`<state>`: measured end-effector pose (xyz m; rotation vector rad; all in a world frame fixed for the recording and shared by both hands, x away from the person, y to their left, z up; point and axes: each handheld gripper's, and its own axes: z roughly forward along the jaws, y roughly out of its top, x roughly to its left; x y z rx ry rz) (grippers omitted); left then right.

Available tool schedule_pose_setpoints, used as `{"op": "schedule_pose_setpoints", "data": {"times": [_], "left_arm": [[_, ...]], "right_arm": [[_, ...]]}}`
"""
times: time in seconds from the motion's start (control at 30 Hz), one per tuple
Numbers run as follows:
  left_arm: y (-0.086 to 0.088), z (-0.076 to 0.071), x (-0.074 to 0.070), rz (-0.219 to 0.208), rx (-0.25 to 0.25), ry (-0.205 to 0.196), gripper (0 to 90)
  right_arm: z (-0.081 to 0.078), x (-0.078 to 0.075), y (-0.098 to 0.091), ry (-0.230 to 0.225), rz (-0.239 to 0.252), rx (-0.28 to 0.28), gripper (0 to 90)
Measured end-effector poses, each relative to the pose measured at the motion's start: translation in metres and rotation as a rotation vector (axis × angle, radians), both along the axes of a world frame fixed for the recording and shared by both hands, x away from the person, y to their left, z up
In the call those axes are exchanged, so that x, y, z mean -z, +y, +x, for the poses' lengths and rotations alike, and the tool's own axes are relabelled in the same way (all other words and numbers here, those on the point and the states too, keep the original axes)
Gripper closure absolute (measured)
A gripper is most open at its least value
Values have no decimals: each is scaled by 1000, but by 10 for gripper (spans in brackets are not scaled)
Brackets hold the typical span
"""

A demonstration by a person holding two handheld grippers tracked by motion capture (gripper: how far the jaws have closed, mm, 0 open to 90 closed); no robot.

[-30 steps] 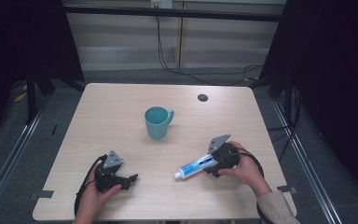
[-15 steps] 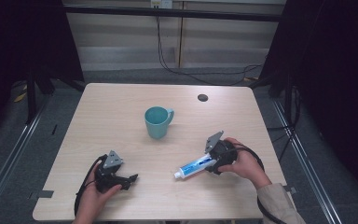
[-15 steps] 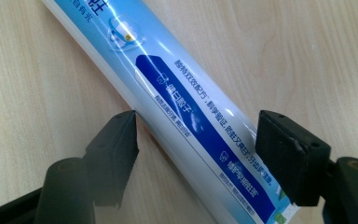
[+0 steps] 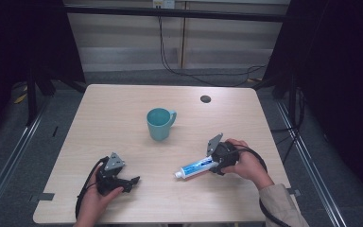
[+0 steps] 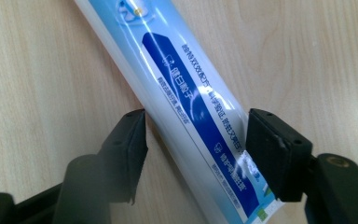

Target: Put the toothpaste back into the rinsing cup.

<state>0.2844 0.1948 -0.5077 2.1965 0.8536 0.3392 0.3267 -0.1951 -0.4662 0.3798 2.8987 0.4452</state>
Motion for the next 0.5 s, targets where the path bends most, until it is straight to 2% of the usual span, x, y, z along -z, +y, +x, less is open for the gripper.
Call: {"op": "schedule_pose_setpoints", "data": {"times": [0.07, 0.13, 0.2, 0.23, 0.27, 0.37, 0.47, 0.5], "left_arm": [[0, 0, 0, 2, 1, -1, 155], [0, 0, 0, 0, 0, 0, 156], [0, 0, 0, 1, 1, 0, 156], [0, 0, 0, 1, 1, 0, 156], [0, 0, 0, 1, 0, 0, 156], [0, 0, 0, 1, 1, -1, 156], [0, 0, 0, 1, 1, -1, 156], [0, 0, 0, 1, 1, -1, 156]], "right_arm": [[1, 0, 0, 0, -6, -6, 423], [1, -1, 0, -7, -29, -15, 463], [0, -2, 1, -18, -61, -29, 543], [0, -2, 1, -18, -61, -29, 543], [1, -4, 1, -32, -62, -42, 645], [-1, -11, 1, -65, -21, -43, 781], [-2, -18, 1, -80, -7, -31, 842], [-2, -19, 1, -68, 3, -43, 843]]}}
